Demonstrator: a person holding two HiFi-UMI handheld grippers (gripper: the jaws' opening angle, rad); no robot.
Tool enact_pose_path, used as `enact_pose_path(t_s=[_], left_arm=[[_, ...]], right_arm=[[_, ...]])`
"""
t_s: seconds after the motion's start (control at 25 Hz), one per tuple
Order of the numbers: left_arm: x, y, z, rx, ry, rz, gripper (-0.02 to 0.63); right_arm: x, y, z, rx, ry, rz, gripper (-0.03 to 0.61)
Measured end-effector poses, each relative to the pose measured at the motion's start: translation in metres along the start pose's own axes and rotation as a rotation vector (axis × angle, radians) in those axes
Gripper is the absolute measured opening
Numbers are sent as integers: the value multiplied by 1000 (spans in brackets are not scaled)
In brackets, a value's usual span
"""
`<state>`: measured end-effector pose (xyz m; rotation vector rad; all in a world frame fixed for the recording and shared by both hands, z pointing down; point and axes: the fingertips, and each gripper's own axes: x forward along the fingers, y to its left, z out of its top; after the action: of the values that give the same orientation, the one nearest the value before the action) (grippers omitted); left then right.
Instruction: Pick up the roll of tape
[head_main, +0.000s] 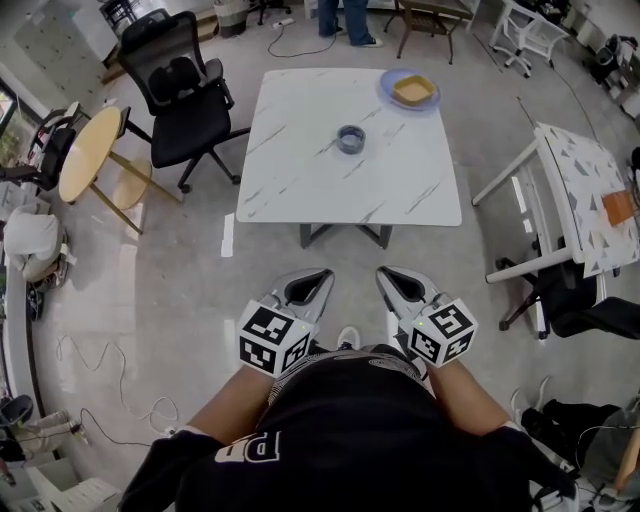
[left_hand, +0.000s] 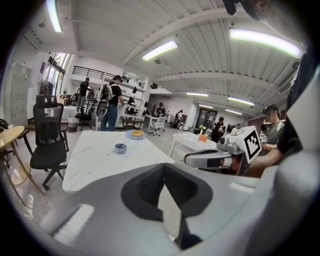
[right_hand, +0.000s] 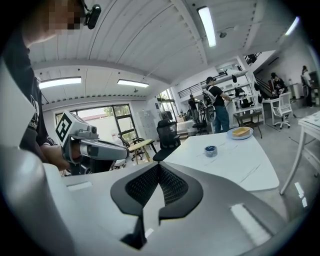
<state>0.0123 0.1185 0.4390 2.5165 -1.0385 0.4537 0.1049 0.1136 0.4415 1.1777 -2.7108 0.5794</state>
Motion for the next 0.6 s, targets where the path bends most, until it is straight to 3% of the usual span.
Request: enact_pose_path(t_s=[0.6], left_arm=[[22,19,2,-12,18,15,58]], right_arm=[[13,-24,-2,23,6,-7,0]])
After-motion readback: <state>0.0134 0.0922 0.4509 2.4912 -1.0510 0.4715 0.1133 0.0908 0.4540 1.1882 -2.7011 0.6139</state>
